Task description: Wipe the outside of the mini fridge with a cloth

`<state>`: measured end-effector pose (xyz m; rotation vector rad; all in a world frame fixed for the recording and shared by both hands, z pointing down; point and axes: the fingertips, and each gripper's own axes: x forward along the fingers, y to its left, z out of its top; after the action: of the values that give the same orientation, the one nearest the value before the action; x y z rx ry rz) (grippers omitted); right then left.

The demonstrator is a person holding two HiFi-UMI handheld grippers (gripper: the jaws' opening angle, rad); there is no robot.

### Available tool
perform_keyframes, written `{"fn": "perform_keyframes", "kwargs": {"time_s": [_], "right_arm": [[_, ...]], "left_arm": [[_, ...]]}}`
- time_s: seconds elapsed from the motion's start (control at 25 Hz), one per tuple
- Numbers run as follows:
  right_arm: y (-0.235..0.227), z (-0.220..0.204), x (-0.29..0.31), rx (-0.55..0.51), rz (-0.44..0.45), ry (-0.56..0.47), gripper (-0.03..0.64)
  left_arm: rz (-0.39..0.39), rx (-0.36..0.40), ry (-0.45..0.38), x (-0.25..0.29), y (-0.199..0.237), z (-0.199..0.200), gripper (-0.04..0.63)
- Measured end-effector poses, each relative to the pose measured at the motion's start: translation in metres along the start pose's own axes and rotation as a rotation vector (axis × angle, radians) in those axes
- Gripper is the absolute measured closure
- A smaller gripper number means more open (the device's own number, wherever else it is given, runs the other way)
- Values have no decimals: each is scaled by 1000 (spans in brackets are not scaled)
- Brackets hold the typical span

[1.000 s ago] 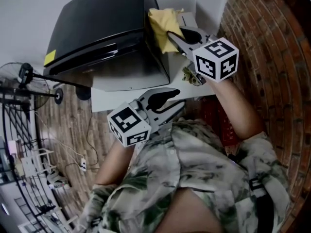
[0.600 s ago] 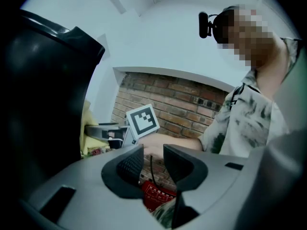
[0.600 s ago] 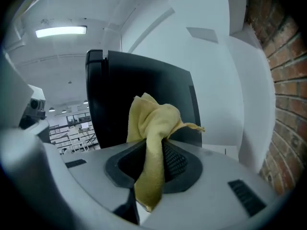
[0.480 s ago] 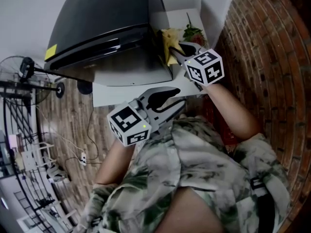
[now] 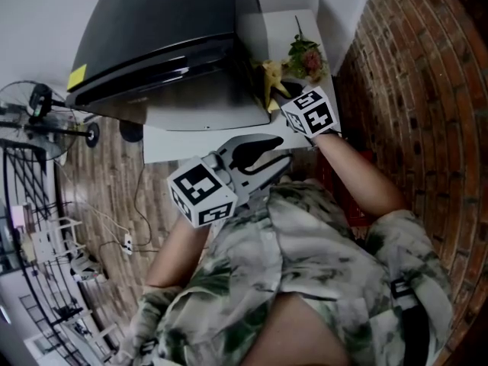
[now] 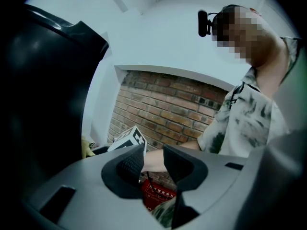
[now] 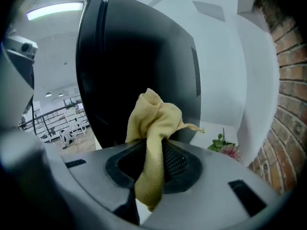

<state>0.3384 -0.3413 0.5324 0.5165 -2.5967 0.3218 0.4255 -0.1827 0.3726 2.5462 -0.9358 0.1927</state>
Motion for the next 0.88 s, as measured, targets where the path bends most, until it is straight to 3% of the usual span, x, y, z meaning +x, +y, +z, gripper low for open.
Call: {"fn": "perform_keyframes", "kwargs": {"time_s": [0.52, 0.88], "right_arm": [[-8, -65, 29, -40, -13, 160, 523], [-19, -68, 24, -17, -45, 179, 522]], "left_arm": [[17, 9, 3, -4, 5, -2, 459], [6, 2, 0, -12, 9, -5, 459]]}}
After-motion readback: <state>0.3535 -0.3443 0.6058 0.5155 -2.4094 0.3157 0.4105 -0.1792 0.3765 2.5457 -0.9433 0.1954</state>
